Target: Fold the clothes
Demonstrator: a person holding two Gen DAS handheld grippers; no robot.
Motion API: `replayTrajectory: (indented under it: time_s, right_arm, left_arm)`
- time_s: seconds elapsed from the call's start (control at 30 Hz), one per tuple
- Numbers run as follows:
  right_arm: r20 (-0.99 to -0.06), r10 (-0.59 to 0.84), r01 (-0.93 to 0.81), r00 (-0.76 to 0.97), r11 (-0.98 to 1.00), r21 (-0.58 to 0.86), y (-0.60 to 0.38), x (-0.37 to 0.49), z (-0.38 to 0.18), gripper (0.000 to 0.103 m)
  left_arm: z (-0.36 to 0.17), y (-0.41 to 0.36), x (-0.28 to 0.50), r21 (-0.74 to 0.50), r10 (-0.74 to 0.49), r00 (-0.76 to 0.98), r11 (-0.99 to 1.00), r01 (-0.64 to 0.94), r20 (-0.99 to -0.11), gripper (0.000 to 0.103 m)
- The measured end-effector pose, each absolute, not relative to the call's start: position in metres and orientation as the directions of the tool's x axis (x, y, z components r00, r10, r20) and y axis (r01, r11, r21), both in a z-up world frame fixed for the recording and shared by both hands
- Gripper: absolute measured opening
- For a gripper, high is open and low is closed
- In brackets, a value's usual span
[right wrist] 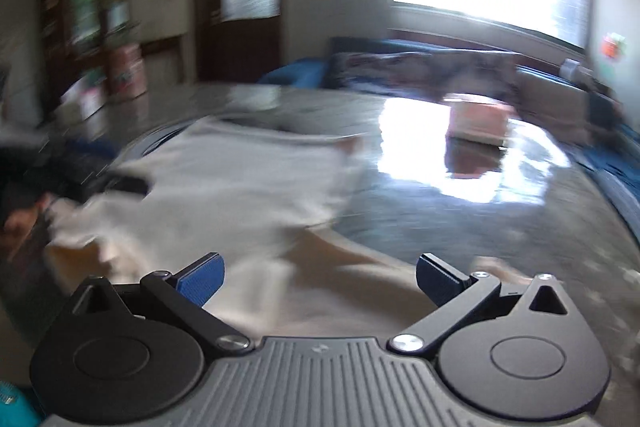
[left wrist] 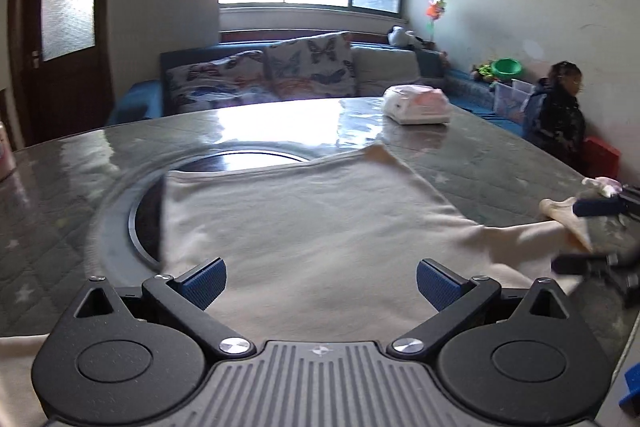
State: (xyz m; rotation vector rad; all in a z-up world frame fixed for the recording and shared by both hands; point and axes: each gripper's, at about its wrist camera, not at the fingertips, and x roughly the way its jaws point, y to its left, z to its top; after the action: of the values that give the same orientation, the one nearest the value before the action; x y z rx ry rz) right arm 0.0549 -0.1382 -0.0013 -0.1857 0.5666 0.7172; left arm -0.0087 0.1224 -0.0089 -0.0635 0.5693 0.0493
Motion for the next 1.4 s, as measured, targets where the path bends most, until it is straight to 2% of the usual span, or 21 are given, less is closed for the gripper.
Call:
replayTrajectory:
  time_s: [0.2, 0.43, 0.6, 0.73, 0.83, 1.07, 1.2, 1.4]
  right_arm:
    - [-0.547, 0.658, -0.621, 0.518, 0.729, 0.288, -0.163, 0.088, -0.009, 0.103]
    - [-0.59, 0.642, -0.574, 0.489, 0.746, 0.337, -0.159, 0.095, -0.035, 0.103]
    - [-0.607, 0.52, -0.505, 0.601, 0.836, 0.215, -0.18, 0.084, -0.034, 0.103]
    - [-0.623, 0.33, -0.389, 0.709, 0.92, 0.044, -0.193, 0.077, -0.036, 0.103]
    - [-0.626, 0.218, -0.287, 0.749, 0.958, -0.01, -0.205, 0.075, -0.039, 0.103]
    - [-0.582, 0.263, -0.288, 0.769, 0.956, 0.051, -0.205, 0.09, -0.027, 0.103]
    - [-0.626, 0.308, -0.351, 0.717, 0.934, 0.057, -0.188, 0.115, -0.036, 0.103]
    - [-0.647, 0.291, -0.383, 0.705, 0.924, -0.003, -0.18, 0.14, -0.044, 0.103]
  left_arm:
    - [-0.026, 0.091, 0.001, -0.018, -0.013, 0.817, 1.0, 0.003, -0.577, 0.103]
    - [-0.037, 0.078, 0.001, 0.011, -0.027, 0.783, 0.999, 0.044, -0.621, 0.103]
    - [-0.042, 0.081, 0.004, 0.009, -0.025, 0.769, 0.999, 0.041, -0.639, 0.103]
    - [-0.042, 0.082, 0.004, 0.01, -0.027, 0.771, 0.999, 0.043, -0.636, 0.103]
    - [-0.042, 0.082, 0.003, 0.012, -0.027, 0.774, 0.999, 0.044, -0.633, 0.103]
    - [-0.044, 0.08, 0.002, 0.014, -0.024, 0.776, 0.999, 0.042, -0.63, 0.103]
    - [-0.044, 0.081, 0.001, 0.013, -0.024, 0.777, 0.999, 0.041, -0.629, 0.103]
    - [-0.044, 0.08, 0.001, 0.017, -0.022, 0.779, 0.999, 0.042, -0.627, 0.103]
